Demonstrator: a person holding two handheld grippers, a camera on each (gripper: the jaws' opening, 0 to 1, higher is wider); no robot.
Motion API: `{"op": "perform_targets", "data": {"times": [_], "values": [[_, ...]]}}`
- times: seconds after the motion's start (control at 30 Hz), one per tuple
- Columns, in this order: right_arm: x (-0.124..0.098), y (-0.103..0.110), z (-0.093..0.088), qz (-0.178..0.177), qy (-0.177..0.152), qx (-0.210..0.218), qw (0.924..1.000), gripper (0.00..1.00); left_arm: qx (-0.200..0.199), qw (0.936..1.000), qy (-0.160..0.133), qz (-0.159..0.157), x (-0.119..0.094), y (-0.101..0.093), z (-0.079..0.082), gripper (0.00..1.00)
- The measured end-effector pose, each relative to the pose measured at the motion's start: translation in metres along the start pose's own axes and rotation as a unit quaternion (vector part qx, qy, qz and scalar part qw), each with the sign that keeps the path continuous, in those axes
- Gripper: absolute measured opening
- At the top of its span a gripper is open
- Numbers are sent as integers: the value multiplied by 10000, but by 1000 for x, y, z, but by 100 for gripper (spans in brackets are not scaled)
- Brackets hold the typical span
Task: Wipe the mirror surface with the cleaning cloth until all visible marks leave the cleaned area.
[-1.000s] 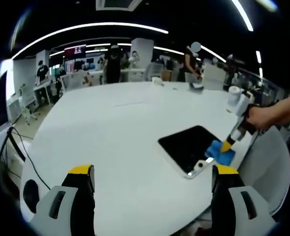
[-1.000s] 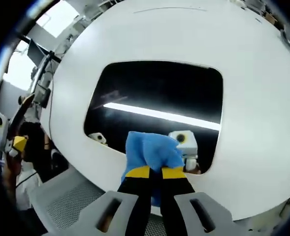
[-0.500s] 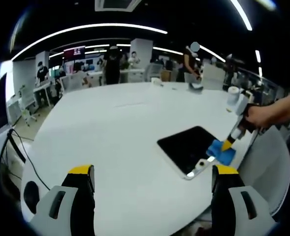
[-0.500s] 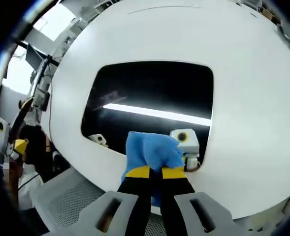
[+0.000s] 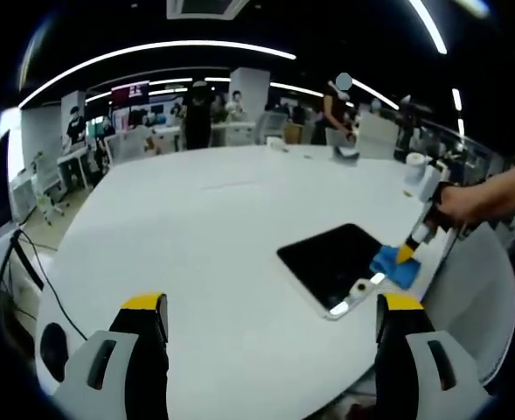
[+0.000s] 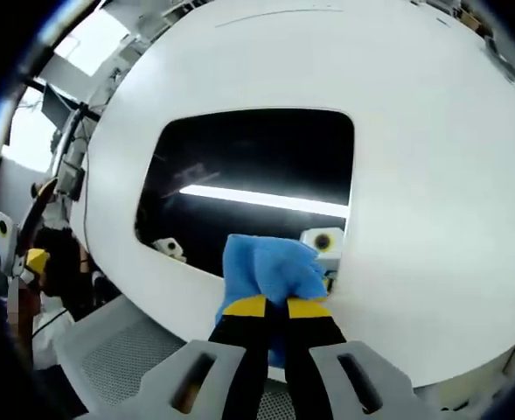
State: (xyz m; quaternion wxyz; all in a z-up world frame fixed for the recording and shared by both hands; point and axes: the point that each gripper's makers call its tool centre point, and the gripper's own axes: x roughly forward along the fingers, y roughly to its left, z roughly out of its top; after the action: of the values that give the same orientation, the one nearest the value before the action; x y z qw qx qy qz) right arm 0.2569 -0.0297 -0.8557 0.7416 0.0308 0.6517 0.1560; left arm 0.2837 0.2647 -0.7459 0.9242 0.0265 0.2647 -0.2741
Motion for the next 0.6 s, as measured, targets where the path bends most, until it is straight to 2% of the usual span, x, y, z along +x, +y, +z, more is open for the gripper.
{"op": "perform_targets", "data": {"times": [0.6], "values": [[-1, -16, 0, -105, 25, 76, 9999, 0, -18, 10000, -12, -7, 1, 0, -1, 100]]}}
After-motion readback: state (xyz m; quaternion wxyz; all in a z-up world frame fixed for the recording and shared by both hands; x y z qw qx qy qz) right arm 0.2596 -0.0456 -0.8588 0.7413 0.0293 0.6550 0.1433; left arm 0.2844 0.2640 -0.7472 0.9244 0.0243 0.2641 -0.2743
